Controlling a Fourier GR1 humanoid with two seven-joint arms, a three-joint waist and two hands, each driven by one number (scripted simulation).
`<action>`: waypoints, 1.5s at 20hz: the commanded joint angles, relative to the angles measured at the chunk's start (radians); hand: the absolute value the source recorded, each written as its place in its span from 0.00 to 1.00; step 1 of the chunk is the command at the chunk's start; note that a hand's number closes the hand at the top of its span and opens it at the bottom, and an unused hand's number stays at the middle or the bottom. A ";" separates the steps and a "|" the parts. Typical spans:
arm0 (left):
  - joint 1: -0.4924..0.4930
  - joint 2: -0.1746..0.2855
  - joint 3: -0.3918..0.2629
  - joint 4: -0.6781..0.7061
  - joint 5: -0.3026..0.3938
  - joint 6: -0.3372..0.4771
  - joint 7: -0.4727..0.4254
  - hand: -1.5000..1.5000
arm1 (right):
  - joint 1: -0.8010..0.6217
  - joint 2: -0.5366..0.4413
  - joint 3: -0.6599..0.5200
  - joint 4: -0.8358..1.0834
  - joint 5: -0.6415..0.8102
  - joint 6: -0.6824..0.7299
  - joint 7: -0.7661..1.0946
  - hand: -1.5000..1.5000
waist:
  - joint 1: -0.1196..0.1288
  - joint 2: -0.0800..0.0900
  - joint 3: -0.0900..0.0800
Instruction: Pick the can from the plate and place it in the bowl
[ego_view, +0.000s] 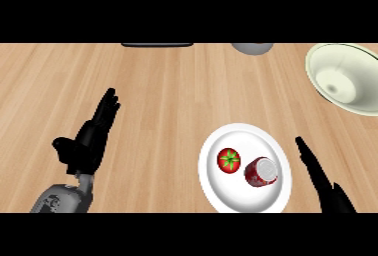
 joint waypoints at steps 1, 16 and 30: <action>0.059 -0.012 -0.003 -0.097 -0.039 0.012 0.065 0.50 | -0.049 0.062 -0.013 0.058 -0.005 -0.003 -0.027 0.00 | 0.006 0.000 0.000; -0.014 -0.092 0.094 0.010 -0.100 -0.077 0.037 0.50 | 0.010 0.158 -0.067 0.255 -0.097 -0.012 -0.248 0.00 | 0.002 0.001 0.000; -0.018 -0.119 0.131 0.027 -0.131 -0.129 0.020 0.50 | -0.073 0.182 -0.063 0.457 0.103 -0.043 -0.199 0.00 | 0.003 0.001 0.000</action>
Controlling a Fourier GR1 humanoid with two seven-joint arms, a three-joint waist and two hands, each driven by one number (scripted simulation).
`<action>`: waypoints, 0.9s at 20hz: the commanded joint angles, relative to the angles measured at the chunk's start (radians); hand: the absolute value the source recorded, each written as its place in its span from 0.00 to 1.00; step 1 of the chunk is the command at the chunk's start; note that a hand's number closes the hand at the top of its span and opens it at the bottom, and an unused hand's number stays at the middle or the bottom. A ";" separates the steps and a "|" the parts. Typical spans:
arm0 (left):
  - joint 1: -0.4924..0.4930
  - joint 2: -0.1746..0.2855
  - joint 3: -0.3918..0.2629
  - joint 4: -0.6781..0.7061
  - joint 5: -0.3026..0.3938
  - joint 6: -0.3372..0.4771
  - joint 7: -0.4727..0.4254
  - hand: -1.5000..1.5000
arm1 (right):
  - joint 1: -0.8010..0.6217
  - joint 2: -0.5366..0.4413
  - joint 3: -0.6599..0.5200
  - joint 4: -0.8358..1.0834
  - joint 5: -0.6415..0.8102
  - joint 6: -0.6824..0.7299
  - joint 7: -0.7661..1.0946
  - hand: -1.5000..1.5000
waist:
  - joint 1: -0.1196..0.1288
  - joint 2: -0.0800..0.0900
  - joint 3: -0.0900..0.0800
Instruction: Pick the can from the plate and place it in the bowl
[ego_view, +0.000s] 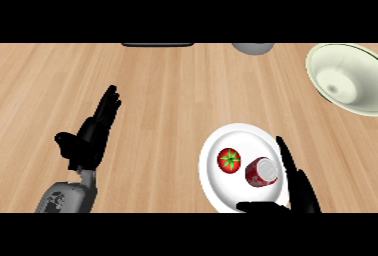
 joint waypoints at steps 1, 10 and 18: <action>0.064 0.015 0.021 -0.053 0.016 -0.042 -0.008 0.50 | -0.034 0.027 0.020 0.093 0.072 -0.019 0.005 0.00 | 0.004 0.000 0.000; 0.031 -0.036 0.024 0.019 -0.023 -0.030 -0.056 0.50 | -0.064 -0.027 0.057 0.213 0.071 0.061 -0.187 1.00 | 0.002 0.001 0.000; 0.015 -0.024 0.043 -0.047 -0.017 -0.037 0.040 0.50 | -0.045 -0.144 0.044 0.095 -0.061 0.240 -0.315 1.00 | -0.001 -0.003 0.001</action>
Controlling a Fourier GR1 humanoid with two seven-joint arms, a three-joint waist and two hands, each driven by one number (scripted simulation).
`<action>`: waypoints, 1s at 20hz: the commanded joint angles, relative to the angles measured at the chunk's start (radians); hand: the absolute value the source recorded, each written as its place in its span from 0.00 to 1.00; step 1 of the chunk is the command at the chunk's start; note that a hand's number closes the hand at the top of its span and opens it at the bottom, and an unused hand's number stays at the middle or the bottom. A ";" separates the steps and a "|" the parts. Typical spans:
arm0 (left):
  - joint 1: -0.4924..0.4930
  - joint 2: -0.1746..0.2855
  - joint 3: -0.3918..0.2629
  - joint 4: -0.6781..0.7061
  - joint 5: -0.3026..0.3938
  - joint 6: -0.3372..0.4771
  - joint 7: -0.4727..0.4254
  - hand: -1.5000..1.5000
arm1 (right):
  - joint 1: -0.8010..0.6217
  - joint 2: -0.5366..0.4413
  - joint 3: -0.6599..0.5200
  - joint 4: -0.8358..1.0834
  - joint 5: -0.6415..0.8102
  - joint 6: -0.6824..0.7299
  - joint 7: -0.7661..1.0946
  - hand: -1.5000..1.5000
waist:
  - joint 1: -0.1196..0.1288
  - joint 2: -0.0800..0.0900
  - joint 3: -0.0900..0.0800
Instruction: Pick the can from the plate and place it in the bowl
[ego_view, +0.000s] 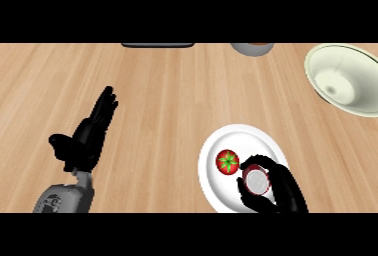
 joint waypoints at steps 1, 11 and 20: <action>0.013 -0.017 -0.018 0.002 -0.012 0.007 -0.016 0.50 | 0.018 -0.163 0.017 -0.018 -0.152 0.231 -0.195 1.00 | 0.005 0.009 0.009; -0.002 -0.010 -0.003 0.008 -0.003 0.005 -0.003 0.50 | -0.001 -0.578 0.005 -0.114 -0.360 0.669 -0.809 1.00 | -0.002 0.006 0.015; 0.013 -0.001 0.022 0.012 -0.006 0.022 -0.004 0.50 | -0.024 -0.849 -0.363 -0.049 -0.662 0.800 -1.273 1.00 | -0.046 0.001 0.014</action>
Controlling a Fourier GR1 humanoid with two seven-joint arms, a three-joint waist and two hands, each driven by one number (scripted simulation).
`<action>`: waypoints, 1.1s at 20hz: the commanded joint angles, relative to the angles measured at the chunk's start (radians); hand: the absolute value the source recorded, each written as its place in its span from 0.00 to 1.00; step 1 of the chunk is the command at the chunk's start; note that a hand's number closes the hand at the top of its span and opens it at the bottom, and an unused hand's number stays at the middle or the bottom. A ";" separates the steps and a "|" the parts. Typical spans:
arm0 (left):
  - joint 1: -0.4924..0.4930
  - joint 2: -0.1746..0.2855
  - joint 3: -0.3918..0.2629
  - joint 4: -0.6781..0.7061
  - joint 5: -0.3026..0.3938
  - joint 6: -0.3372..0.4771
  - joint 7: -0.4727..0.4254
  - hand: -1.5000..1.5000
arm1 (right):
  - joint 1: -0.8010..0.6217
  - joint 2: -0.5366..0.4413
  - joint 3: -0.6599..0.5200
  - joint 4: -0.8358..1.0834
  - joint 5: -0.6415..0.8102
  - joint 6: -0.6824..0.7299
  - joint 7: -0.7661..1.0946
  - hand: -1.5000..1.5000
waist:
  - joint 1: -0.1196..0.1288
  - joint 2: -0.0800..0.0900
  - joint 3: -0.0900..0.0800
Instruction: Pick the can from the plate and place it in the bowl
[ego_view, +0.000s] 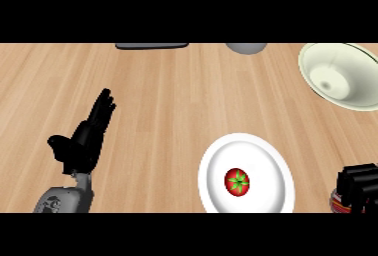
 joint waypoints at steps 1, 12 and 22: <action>0.021 -0.018 -0.011 0.010 -0.008 0.010 -0.019 0.50 | -0.004 -0.137 -0.173 0.078 -0.131 0.158 -0.297 1.00 | -0.014 0.001 -0.001; -0.045 0.009 0.002 0.013 -0.005 -0.015 0.010 0.50 | 0.007 -0.377 -0.410 0.259 -0.403 0.259 -0.275 1.00 | 0.017 0.008 -0.005; -0.074 -0.043 -0.046 0.028 -0.025 -0.008 0.003 0.50 | -0.160 -0.470 -0.346 0.422 -0.469 0.248 -0.121 1.00 | 0.080 0.021 -0.005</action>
